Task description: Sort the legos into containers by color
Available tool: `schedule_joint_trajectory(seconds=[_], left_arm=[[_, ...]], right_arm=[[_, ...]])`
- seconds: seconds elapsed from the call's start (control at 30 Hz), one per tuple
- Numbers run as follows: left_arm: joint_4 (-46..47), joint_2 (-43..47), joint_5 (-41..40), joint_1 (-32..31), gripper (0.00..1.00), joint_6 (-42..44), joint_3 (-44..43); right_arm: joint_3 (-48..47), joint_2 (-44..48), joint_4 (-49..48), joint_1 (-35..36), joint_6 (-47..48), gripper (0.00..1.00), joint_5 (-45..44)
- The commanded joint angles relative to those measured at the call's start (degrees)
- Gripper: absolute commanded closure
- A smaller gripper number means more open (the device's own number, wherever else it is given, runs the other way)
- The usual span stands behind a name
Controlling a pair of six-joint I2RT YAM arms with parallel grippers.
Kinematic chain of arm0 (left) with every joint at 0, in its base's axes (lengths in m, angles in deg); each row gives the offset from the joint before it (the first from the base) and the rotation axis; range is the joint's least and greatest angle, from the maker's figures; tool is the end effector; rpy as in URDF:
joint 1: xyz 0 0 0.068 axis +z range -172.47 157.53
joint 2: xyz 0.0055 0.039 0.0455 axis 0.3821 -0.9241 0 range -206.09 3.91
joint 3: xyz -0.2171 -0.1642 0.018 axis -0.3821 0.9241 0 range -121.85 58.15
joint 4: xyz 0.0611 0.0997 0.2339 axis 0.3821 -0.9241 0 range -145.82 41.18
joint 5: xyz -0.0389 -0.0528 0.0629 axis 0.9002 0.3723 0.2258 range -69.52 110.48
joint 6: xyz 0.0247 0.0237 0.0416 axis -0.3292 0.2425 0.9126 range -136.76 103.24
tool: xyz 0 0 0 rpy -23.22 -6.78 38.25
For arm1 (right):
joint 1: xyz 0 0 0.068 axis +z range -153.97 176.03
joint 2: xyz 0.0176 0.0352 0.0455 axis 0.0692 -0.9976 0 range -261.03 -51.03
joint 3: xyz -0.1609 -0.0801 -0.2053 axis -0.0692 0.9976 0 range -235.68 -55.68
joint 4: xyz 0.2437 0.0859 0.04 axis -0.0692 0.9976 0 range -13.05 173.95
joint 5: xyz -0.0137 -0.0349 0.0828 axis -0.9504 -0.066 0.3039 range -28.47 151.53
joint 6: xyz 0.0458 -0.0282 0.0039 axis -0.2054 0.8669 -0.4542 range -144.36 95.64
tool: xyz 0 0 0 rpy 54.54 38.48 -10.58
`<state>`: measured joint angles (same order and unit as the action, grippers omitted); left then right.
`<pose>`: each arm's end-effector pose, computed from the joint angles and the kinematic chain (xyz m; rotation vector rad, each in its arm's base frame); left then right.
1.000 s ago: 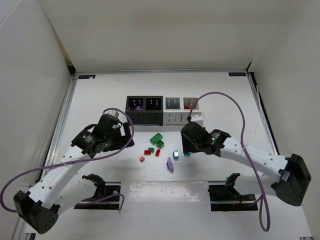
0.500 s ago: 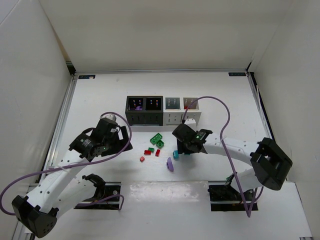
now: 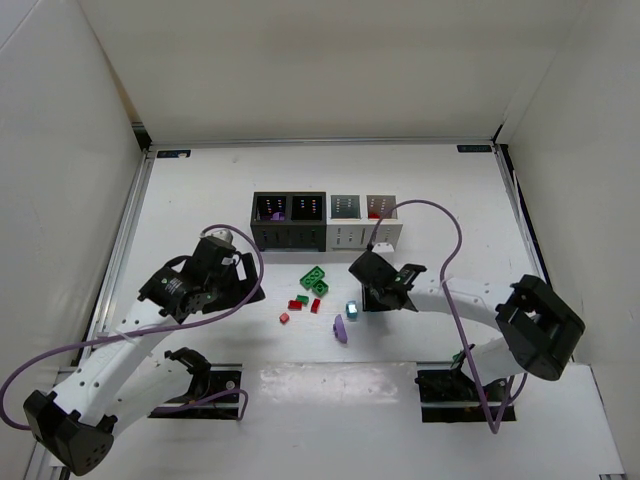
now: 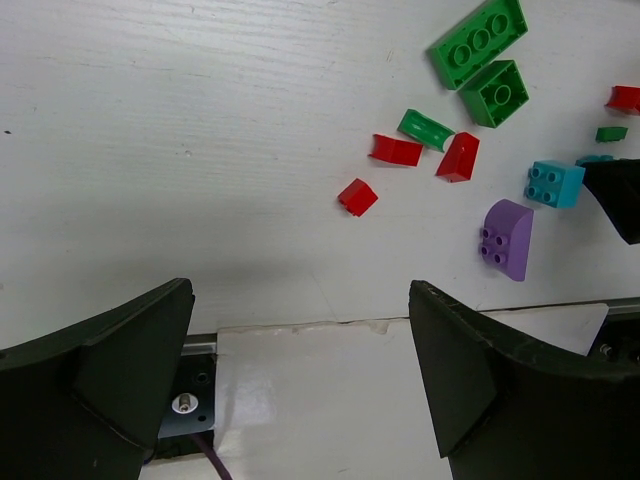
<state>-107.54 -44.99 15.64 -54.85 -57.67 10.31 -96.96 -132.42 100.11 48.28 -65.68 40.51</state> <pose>0.1263 -0.0765 0.2733 -0.2271 2.6396 -0.3370 0.1660 0.1937 0.1669 -0.1312 2.5575 0.1181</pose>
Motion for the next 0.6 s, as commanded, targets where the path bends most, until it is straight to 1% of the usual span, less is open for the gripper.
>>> schedule_joint_trajectory(seconds=[0.0, 0.1, 0.2, 0.23, 0.27, 0.33, 0.43, 0.47, 0.5, 0.53, 0.57], left_arm=[[0.27, 0.04, 0.27, -0.14, 0.0, 0.65, -1.91], [0.45, -0.31, 0.45, -0.14, 0.0, 0.83, -2.09], [0.88, -0.31, 1.06, -0.05, 0.0, 1.18, -2.0], [1.06, -0.49, 1.58, -0.14, 0.0, 1.35, -2.09], [1.32, -0.49, 1.85, -0.14, 0.0, 1.62, -2.17], [1.77, -0.49, 2.03, -0.14, 0.0, 2.5, -2.09], [2.55, -0.84, 2.21, -0.14, 0.0, 2.85, -2.17], [2.64, -0.93, 2.29, -0.14, 0.0, 3.02, -2.09], [3.34, -1.1, 2.55, -0.31, 0.0, 3.11, -2.0], [3.43, -1.19, 2.64, -0.23, 0.0, 3.29, -1.91], [3.61, -1.45, 2.73, -0.23, 0.0, 3.11, -1.83]], right_arm=[[-0.03, -0.71, -1.71, 1.1, -1.48, 0.74, -1.22], [-0.82, -0.62, -1.19, 1.98, -1.39, 0.74, -2.27], [-3.1, 0.26, 1.88, 3.03, -0.95, 0.75, -4.2], [-5.63, 1.04, 3.63, 3.9, -0.26, 0.77, -5.17], [-6.79, 2.01, 5.56, 4.09, 0.88, 0.77, -5.61], [-11.96, 3.16, 8.21, 4.44, 3.17, 0.77, -8.07], [-18.47, 5.27, 11.47, 1.12, 9.13, 0.77, -8.43], [-23.36, 5.18, 11.73, -0.64, 11.85, 0.77, -8.25], [-24.54, 5.1, 11.04, -1.35, 14.49, 0.77, -7.82], [-25.77, 4.92, 10.25, -3.8, 15.64, 0.77, -7.12], [-28.83, 3.96, 7.98, -4.87, 18.35, 0.77, -5.2]])
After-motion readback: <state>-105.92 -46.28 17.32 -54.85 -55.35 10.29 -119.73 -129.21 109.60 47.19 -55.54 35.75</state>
